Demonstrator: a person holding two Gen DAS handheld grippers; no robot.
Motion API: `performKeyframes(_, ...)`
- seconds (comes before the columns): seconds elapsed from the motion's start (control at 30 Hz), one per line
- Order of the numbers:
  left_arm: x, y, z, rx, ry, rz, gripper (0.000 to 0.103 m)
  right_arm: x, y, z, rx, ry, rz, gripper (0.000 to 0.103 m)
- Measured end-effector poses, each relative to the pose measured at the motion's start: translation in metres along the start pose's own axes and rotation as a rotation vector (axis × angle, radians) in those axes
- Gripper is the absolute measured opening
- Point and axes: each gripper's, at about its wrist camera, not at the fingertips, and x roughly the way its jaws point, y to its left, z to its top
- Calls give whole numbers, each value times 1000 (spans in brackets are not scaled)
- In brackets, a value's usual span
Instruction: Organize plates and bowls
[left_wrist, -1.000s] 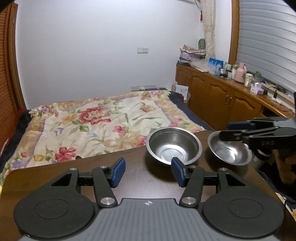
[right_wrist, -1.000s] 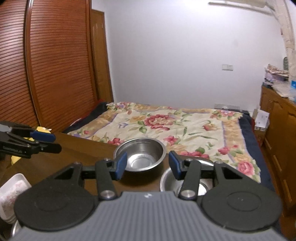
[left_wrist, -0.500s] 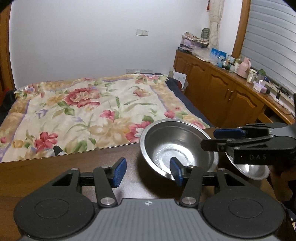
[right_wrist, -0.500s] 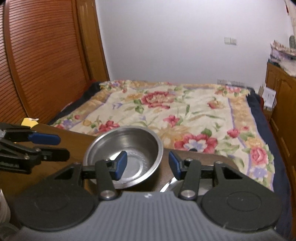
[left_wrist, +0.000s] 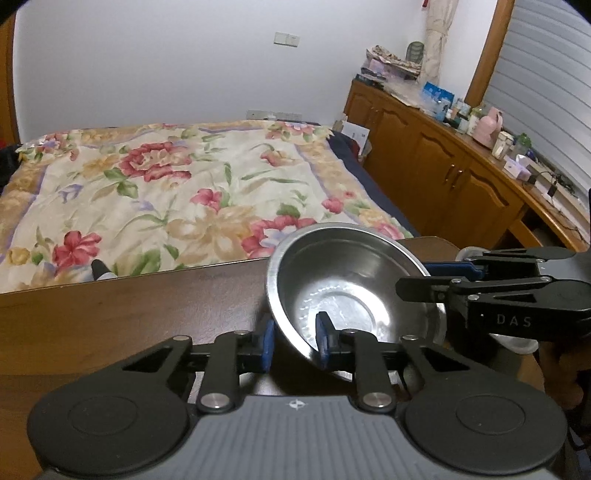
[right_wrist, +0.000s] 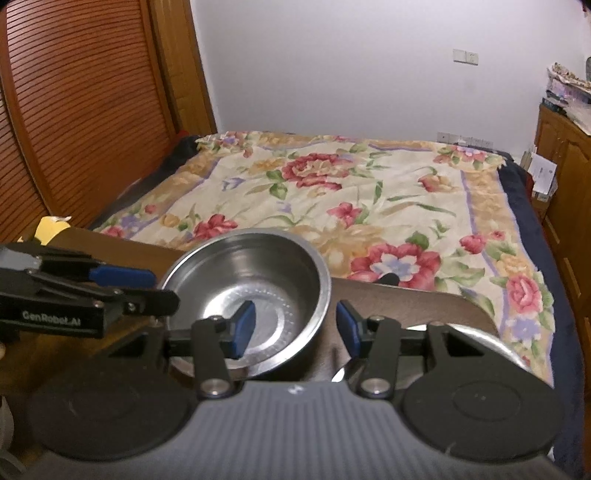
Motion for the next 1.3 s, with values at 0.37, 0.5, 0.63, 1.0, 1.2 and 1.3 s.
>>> performKeyframes(0.37,-25,2,1,26,-8,21,13,0,3,-3,29,43,73,18)
performKeyframes(0.5,-43,-6,4,46,-41,24,13,-8,-1,-3,79,42,104,13)
performKeyframes(0.63,-60,-12,4,54,-73,19,13,-24,3,-2,87,16,110,12)
performKeyframes(1.0,-103,-29,-4,85,-135,5,13,-76,15,3,69,-81,102,12)
performKeyframes(1.2,-123,-34,-16,90,-156,-10,13,-96,24,-1,48,-109,95,12)
performKeyframes(1.3,-131,-37,-21,102,-163,-13,13,-103,27,-5,44,-113,93,12)
